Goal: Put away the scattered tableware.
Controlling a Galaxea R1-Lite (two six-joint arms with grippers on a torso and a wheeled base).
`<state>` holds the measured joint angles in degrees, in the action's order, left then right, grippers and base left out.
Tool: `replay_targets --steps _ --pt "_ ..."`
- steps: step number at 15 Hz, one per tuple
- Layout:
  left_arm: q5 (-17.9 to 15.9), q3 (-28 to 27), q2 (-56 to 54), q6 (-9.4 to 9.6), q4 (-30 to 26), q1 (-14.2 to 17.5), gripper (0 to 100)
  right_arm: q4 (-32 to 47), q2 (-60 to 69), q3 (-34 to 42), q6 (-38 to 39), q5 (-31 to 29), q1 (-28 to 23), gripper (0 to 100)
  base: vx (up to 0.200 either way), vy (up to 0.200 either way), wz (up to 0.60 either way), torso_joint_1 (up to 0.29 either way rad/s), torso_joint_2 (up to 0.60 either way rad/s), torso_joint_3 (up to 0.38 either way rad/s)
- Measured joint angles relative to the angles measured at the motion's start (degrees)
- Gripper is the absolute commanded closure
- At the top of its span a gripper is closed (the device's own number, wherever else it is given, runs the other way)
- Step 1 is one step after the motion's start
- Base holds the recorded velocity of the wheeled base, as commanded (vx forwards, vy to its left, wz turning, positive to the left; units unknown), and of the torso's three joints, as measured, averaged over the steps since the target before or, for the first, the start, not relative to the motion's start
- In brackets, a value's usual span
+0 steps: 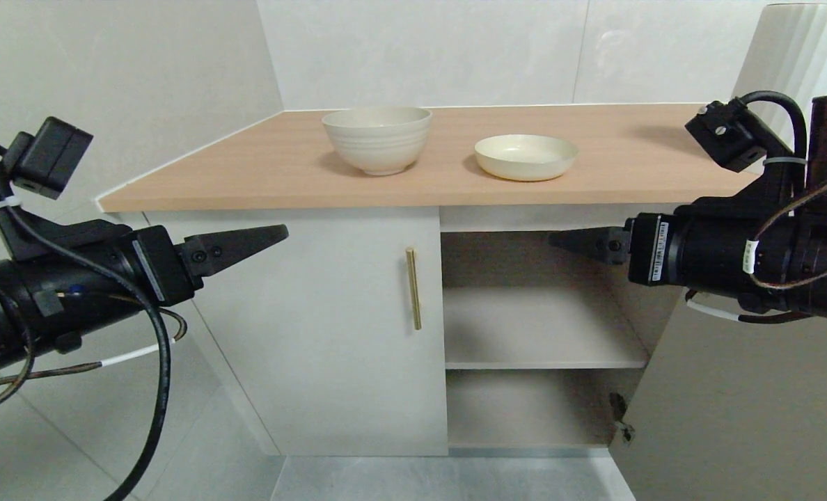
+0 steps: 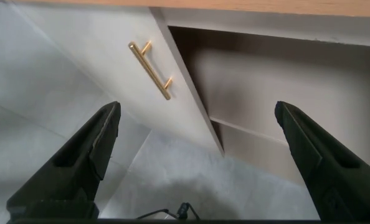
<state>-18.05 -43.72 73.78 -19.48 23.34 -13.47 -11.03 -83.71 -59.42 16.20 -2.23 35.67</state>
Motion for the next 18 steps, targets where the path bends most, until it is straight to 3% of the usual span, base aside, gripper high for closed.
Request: replay_targets --steps 1,2,13,16,18 --pt "-0.1 -0.3 -0.1 -1.37 0.1 0.2 0 0.0 0.0 0.0 0.0 0.0 0.0 0 0.000 0.000 0.00 0.000 0.00 0.000" --pt "-0.2 -0.3 -0.2 -1.49 0.1 0.2 0 0.0 0.0 0.0 0.0 0.0 0.0 0 0.000 0.000 0.00 0.000 0.00 0.000" --pt "-0.5 0.0 -0.8 -1.07 0.0 0.2 0 0.0 0.7 0.2 0.9 0.9 -0.1 0 0.000 0.000 0.00 0.000 0.00 0.000" --pt "-0.6 -0.3 -1.2 -1.07 -0.2 0.3 0 0.1 1.0 0.3 1.0 1.4 -0.1 0 0.200 0.000 0.00 -0.001 0.01 0.004" --pt "-0.5 -0.4 -1.4 -1.10 -0.2 0.3 0 2.6 2.1 0.3 1.0 4.8 -0.1 0 0.200 0.000 0.00 -0.002 0.00 0.005"
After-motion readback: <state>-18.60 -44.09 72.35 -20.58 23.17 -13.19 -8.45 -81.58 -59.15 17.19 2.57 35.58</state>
